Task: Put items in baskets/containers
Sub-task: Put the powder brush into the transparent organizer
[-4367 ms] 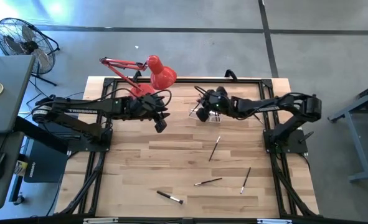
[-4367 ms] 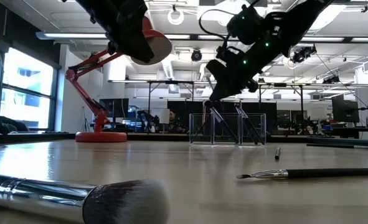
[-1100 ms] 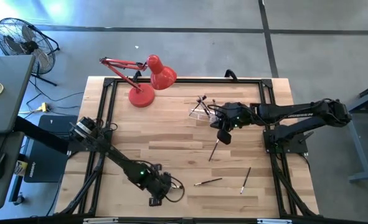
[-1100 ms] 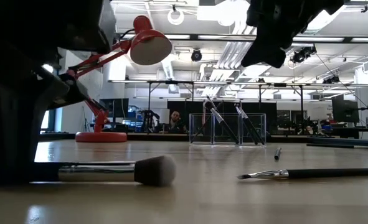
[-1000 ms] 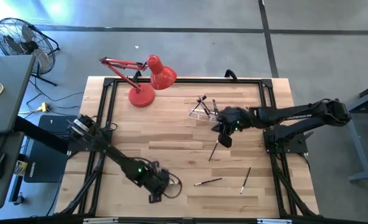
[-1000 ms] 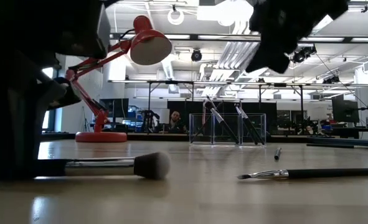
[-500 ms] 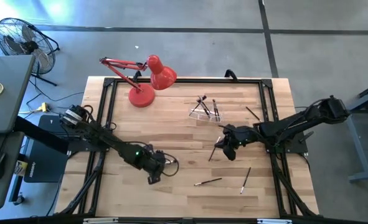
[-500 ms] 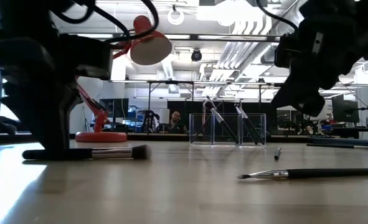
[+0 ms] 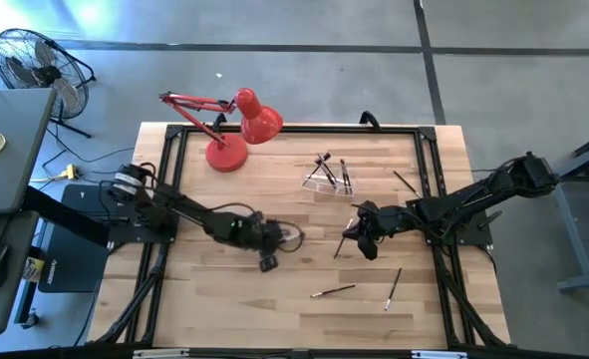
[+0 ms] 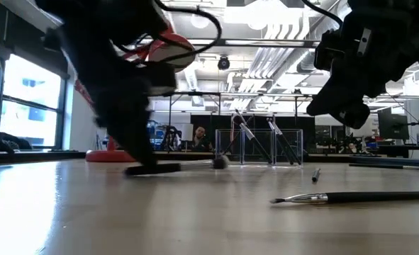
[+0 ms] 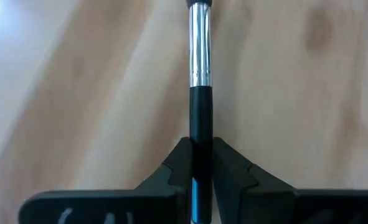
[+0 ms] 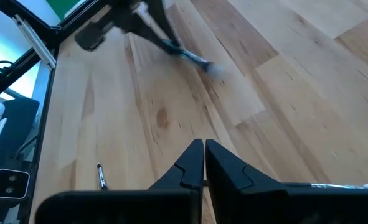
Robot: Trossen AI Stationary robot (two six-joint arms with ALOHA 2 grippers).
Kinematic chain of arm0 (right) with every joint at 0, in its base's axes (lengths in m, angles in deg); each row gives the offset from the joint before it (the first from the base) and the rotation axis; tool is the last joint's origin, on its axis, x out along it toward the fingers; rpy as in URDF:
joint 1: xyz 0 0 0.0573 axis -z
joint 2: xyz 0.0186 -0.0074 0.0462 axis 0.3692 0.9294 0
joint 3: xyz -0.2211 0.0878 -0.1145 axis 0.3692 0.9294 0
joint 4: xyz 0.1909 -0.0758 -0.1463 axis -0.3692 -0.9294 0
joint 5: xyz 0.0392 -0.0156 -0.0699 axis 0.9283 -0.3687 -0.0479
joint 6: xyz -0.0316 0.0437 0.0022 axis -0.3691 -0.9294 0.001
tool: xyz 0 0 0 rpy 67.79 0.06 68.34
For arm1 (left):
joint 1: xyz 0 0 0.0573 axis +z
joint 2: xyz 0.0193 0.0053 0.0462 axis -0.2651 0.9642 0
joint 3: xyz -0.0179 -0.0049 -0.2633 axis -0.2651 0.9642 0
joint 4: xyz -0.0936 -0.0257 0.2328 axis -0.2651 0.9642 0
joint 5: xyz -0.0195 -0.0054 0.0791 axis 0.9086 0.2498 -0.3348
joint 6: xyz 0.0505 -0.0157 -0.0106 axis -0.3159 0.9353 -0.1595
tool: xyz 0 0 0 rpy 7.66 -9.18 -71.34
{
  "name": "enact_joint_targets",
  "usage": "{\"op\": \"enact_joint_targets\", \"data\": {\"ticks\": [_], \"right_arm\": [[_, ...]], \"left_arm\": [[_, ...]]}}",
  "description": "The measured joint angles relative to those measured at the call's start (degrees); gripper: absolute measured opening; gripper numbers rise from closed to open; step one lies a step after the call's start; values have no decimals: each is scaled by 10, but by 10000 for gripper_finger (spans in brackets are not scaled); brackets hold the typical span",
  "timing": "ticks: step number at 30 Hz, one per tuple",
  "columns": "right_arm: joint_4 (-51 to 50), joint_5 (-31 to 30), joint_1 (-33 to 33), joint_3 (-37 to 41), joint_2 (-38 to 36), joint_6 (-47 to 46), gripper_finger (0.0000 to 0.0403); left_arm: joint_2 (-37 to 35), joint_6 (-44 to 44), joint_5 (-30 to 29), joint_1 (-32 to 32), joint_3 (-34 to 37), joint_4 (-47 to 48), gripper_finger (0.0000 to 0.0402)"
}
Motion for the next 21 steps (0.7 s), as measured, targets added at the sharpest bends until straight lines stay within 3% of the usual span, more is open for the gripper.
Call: {"op": "enact_joint_targets", "data": {"ticks": [10, 15, 21], "right_arm": [[-5, -9, 0, 0, 0, 4, 11], [0, -54, 0, 0, 0, 4, 11], [84, -88, 6, 0, -1, 0, 21]], "left_arm": [[0, -42, -3, 43, 0, -165, 31], [0, -43, -10, 48, -1, -255, 31], [-10, -43, -37, 51, -2, -381, 31]]}}
